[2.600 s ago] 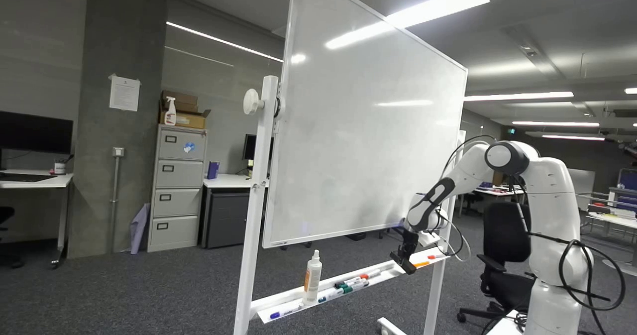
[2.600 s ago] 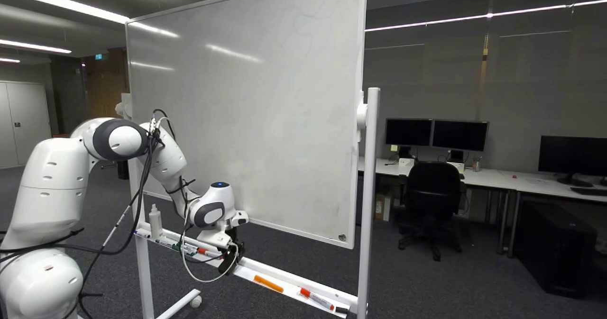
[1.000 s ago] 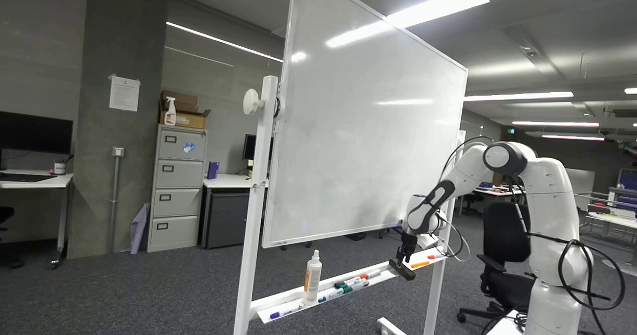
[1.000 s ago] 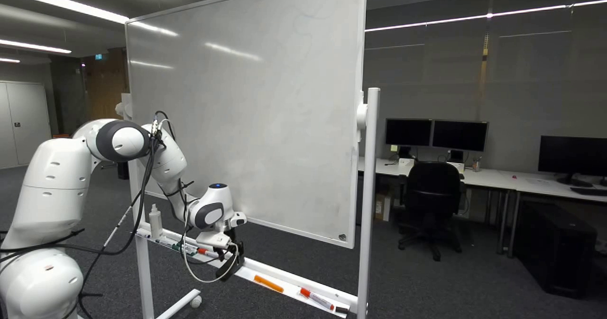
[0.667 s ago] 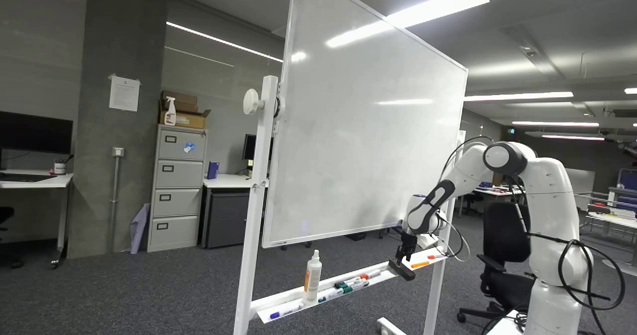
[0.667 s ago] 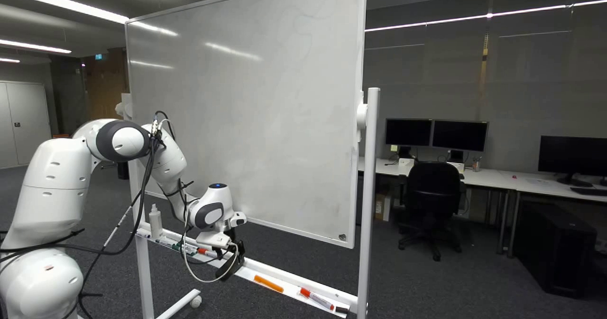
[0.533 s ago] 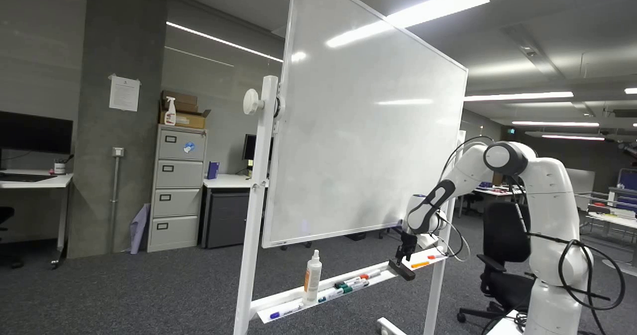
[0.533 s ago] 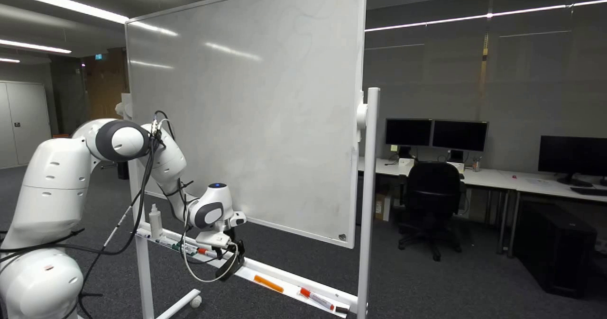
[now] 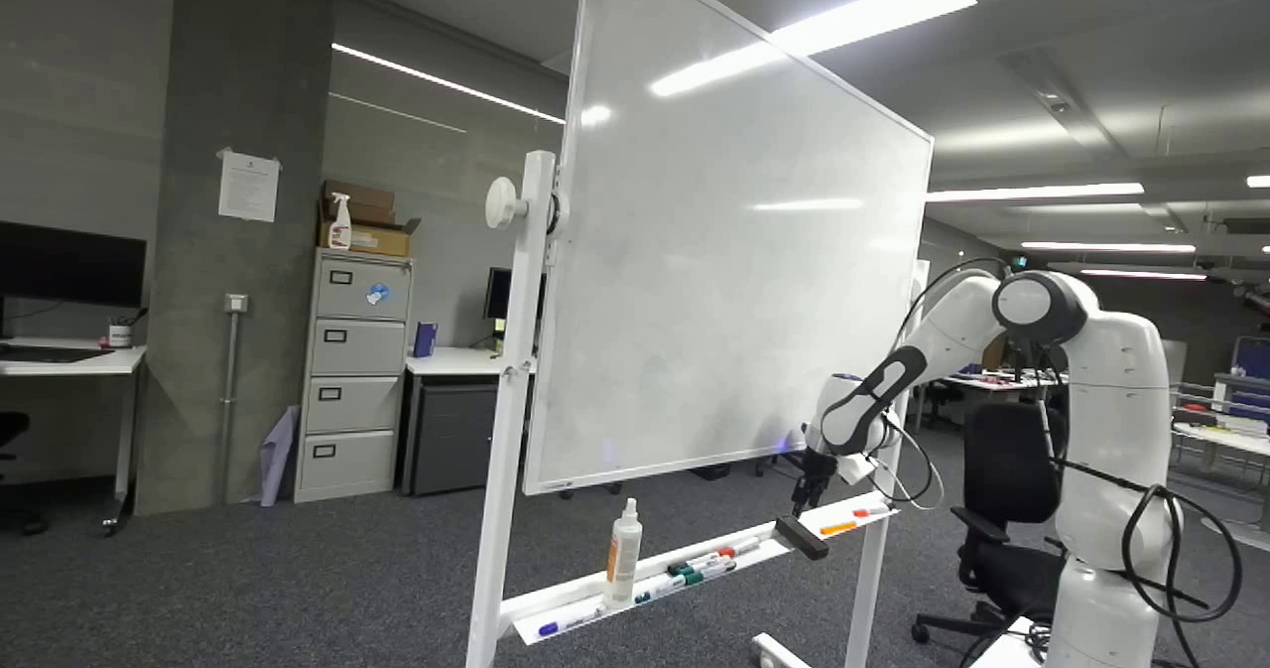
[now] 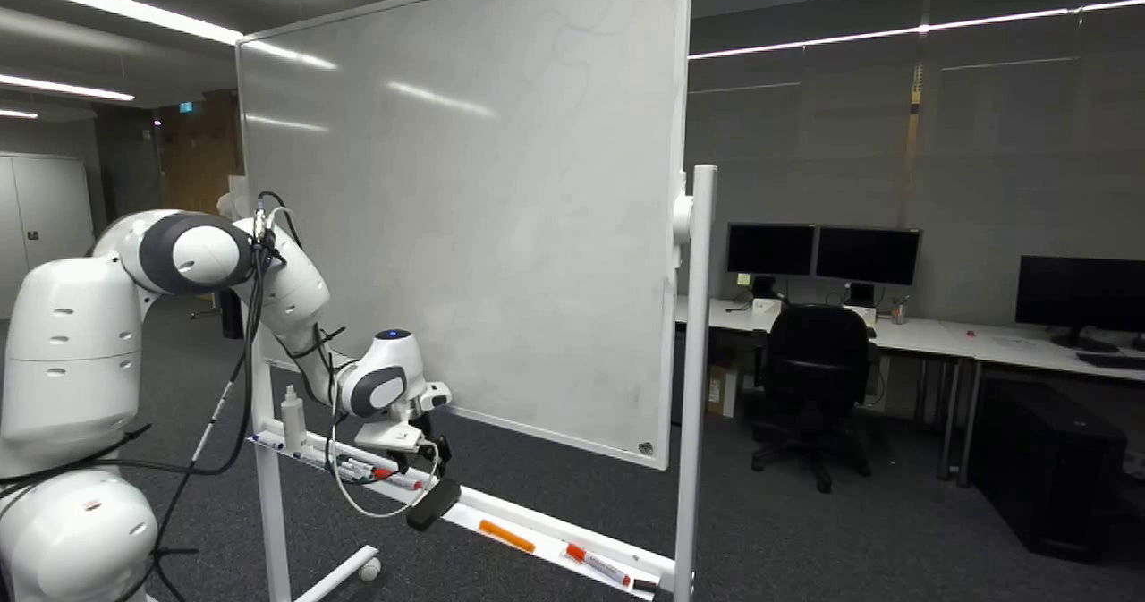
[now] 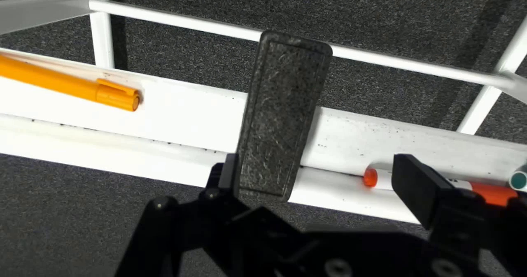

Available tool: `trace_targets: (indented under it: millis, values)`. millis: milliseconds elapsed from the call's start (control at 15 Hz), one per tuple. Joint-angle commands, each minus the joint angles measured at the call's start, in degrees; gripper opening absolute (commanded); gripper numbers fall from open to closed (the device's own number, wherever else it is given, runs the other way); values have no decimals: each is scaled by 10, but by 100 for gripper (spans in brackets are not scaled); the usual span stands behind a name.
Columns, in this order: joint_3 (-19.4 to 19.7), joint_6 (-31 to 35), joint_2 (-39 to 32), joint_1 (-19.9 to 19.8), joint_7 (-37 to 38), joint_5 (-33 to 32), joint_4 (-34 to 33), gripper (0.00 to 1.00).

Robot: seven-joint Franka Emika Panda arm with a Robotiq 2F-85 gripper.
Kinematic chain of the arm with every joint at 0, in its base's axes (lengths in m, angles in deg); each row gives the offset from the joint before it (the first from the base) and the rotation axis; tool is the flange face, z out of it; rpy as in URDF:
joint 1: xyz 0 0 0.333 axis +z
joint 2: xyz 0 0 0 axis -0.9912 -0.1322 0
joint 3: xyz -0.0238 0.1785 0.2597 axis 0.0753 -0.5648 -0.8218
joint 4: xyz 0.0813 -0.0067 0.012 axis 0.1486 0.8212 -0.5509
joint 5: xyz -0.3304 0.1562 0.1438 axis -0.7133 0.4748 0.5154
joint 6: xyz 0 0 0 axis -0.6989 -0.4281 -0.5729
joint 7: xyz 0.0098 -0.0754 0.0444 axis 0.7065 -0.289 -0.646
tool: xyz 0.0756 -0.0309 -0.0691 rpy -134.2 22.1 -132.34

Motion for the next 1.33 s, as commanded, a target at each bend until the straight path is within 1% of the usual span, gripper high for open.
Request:
trace_targets:
  millis: [0, 267, 533, 667, 800, 867, 933, 1067, 1267]
  values:
    - [1, -26, 111, -3, -30, -7, 86, 100]
    - [13, -130, 228, 5, -56, -37, 150, 100]
    - [30, -227, 348, 24, -120, -31, 181, 100]
    - [40, -262, 410, 31, -140, -41, 191, 100]
    - [58, -287, 474, 48, -166, -28, 197, 100]
    - [62, -300, 506, 52, -171, -33, 201, 100]
    - [56, -278, 425, 50, -140, -39, 172, 100]
    - [63, -297, 476, 57, -147, -39, 181, 100]
    - [64, -298, 500, 59, -146, -40, 195, 100]
